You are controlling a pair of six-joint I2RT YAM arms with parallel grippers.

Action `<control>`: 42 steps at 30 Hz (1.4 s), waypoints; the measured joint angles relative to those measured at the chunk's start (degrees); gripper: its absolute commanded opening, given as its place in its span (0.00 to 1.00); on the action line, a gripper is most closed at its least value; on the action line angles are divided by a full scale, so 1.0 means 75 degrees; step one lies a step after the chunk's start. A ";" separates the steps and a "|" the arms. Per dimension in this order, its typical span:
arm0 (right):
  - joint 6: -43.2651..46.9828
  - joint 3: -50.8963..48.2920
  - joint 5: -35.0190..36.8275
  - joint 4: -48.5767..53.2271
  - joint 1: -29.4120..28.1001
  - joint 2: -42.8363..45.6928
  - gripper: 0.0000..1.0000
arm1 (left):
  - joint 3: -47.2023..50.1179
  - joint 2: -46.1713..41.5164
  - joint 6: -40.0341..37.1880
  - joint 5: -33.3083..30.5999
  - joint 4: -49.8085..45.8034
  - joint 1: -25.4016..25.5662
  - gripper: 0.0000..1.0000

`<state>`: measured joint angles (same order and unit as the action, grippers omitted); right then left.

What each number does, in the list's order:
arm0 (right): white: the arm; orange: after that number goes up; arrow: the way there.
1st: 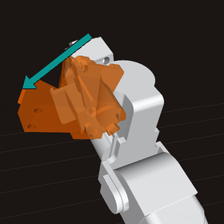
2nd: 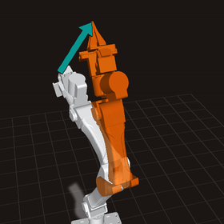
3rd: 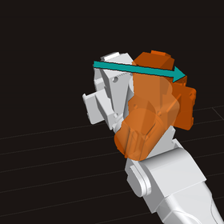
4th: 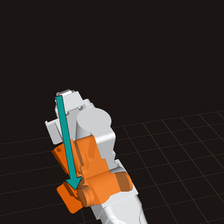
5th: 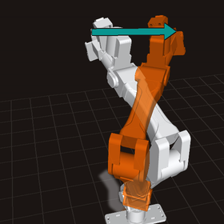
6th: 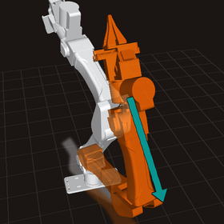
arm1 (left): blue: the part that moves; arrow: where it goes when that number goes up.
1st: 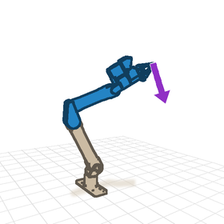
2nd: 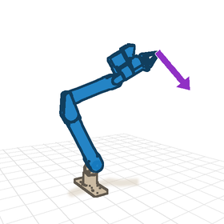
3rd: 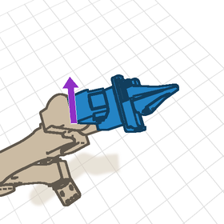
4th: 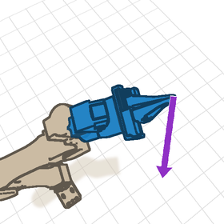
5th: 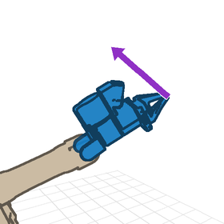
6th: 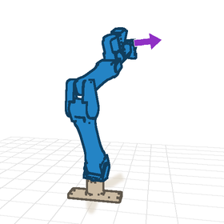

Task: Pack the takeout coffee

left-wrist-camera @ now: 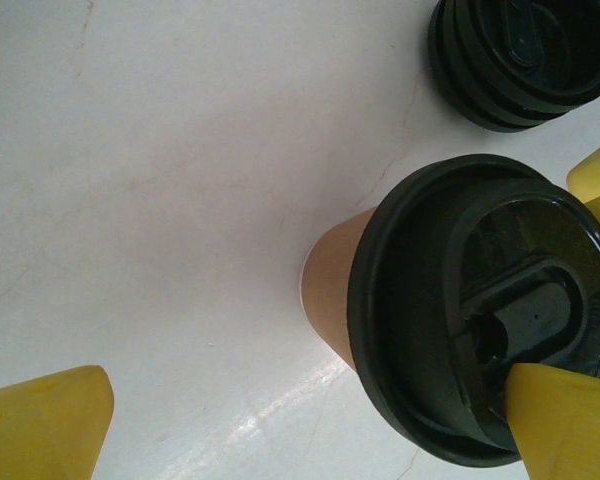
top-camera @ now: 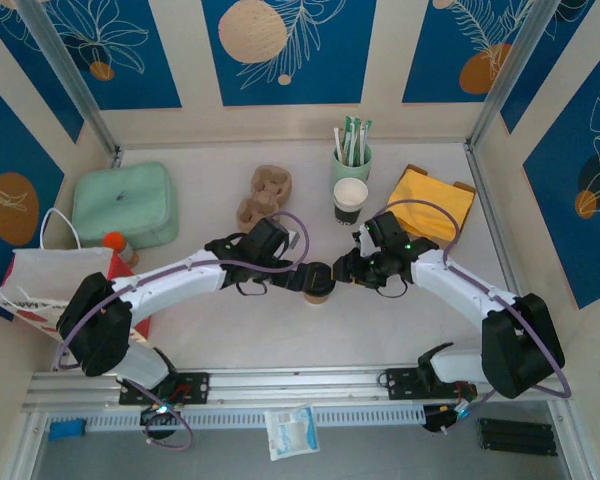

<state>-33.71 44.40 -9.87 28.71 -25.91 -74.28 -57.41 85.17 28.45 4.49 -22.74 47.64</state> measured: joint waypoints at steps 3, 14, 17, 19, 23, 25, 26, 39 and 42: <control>-0.0085 -0.0184 -0.0213 -0.0341 0.0000 0.0009 0.43 | 0.0050 0.0000 0.0003 0.0000 0.0050 0.0000 0.99; -0.0449 -0.0650 -0.0504 -0.1317 -0.0079 0.0090 0.43 | 0.0219 -0.0003 0.0035 0.0017 0.0291 0.0000 0.99; -0.0446 -0.0498 -0.0338 -0.1046 -0.0117 0.0090 0.47 | 0.0216 -0.0003 0.0090 0.0058 0.0297 0.0000 0.99; -0.0425 -0.0373 -0.0230 -0.0752 -0.0146 0.0096 0.49 | 0.0181 -0.0003 0.0122 0.0082 0.0283 0.0000 1.00; -0.0370 -0.0105 -0.0038 -0.0166 -0.0140 0.0178 0.50 | -0.0140 -0.0003 0.0192 0.0213 0.0175 -0.0003 0.99; -0.0347 0.0038 0.0038 0.0047 -0.0111 0.0233 0.51 | -0.0358 -0.0003 0.0224 0.0289 0.0181 -0.0017 0.99; -0.0332 0.0114 0.0067 0.0128 -0.0099 0.0251 0.51 | -0.0475 -0.0003 0.0239 0.0338 0.0184 -0.0029 0.99; -0.0219 0.0312 0.0271 0.0481 -0.0035 0.0341 0.51 | 0.0017 -0.1000 0.0577 0.0458 0.0286 -0.0676 0.99; -0.0221 0.0160 0.0268 0.0373 -0.0006 0.0341 0.50 | 0.0300 -0.1052 0.0577 0.0455 0.0265 -0.0702 0.99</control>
<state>-35.38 45.60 -7.86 31.51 -25.96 -71.72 -55.16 77.28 32.77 7.90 -20.75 42.37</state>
